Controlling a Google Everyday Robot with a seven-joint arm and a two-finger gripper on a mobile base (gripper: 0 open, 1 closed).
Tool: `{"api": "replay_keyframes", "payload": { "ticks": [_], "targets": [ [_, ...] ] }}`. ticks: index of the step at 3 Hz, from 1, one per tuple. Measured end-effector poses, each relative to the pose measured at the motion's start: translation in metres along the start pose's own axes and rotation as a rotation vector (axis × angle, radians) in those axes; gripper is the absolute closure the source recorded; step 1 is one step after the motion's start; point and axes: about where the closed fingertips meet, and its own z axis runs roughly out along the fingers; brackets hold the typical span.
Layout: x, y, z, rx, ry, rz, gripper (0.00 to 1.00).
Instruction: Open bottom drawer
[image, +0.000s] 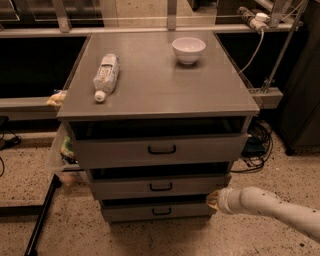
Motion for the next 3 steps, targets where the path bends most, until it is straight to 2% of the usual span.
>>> {"api": "replay_keyframes", "payload": {
  "ticks": [2, 3],
  "targets": [
    [0.054, 0.041, 0.065, -0.072, 0.028, 0.000, 1.00],
    [0.056, 0.044, 0.071, -0.075, 0.026, 0.008, 0.81]
  ]
}}
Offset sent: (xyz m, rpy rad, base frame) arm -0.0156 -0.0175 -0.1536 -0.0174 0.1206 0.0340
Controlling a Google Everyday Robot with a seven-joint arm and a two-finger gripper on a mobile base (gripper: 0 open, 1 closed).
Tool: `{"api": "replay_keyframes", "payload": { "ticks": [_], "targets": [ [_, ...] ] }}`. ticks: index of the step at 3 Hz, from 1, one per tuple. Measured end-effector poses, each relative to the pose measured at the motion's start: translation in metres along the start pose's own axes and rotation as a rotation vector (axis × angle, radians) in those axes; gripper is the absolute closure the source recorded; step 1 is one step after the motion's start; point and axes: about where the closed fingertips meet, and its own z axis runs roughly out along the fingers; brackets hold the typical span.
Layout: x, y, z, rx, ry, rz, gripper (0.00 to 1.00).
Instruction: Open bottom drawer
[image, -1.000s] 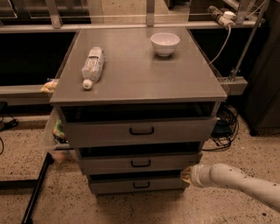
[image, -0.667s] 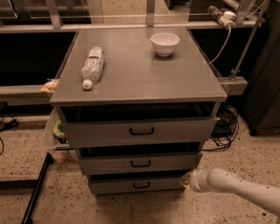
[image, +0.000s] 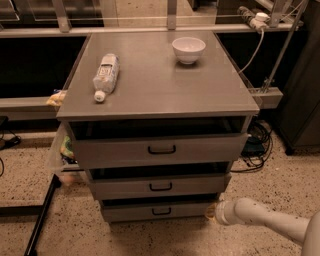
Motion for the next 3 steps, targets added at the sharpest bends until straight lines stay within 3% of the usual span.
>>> {"api": "replay_keyframes", "payload": {
  "ticks": [1, 3],
  "targets": [
    [0.003, 0.004, 0.001, 0.010, 0.020, -0.022, 0.58],
    [0.016, 0.007, 0.021, 0.013, -0.025, -0.083, 0.11]
  ]
}}
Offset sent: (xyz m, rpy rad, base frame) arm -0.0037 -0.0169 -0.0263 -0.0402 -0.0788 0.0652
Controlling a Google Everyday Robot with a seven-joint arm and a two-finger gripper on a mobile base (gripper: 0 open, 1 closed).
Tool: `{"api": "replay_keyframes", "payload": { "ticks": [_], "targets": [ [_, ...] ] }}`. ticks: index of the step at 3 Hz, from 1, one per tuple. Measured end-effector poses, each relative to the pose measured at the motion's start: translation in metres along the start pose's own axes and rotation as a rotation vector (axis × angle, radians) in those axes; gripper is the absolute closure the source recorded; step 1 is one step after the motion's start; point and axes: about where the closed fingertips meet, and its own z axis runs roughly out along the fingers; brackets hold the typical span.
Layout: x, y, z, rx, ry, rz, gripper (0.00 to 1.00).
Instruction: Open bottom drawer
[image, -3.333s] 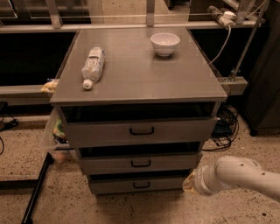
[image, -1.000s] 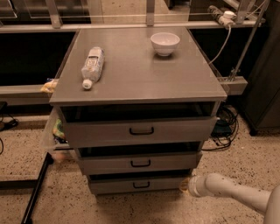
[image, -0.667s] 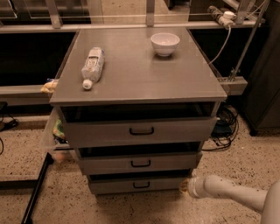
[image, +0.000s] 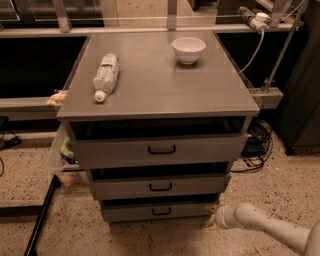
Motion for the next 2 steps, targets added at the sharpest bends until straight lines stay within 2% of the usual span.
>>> {"api": "replay_keyframes", "payload": {
  "ticks": [1, 2],
  "targets": [
    [-0.003, -0.005, 0.015, -0.021, -0.046, -0.025, 0.00],
    [-0.009, -0.008, 0.031, -0.049, -0.086, -0.043, 0.00]
  ]
}}
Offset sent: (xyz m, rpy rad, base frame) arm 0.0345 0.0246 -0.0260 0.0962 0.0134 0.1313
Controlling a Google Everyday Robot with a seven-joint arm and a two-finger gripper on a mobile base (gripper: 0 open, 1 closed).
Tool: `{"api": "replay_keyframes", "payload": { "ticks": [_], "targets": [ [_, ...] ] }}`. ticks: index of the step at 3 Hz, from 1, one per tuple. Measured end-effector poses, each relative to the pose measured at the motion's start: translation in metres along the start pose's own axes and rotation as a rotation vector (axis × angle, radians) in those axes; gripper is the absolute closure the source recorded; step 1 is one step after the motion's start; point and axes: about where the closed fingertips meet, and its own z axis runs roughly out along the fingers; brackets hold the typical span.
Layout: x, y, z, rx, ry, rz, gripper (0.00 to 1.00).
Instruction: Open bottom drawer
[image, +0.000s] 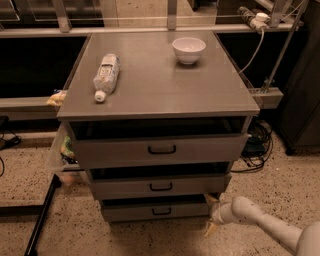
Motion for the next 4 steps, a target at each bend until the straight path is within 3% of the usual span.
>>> {"api": "replay_keyframes", "payload": {
  "ticks": [4],
  "targets": [
    [-0.008, -0.010, 0.079, -0.126, -0.082, -0.026, 0.00]
  ]
}}
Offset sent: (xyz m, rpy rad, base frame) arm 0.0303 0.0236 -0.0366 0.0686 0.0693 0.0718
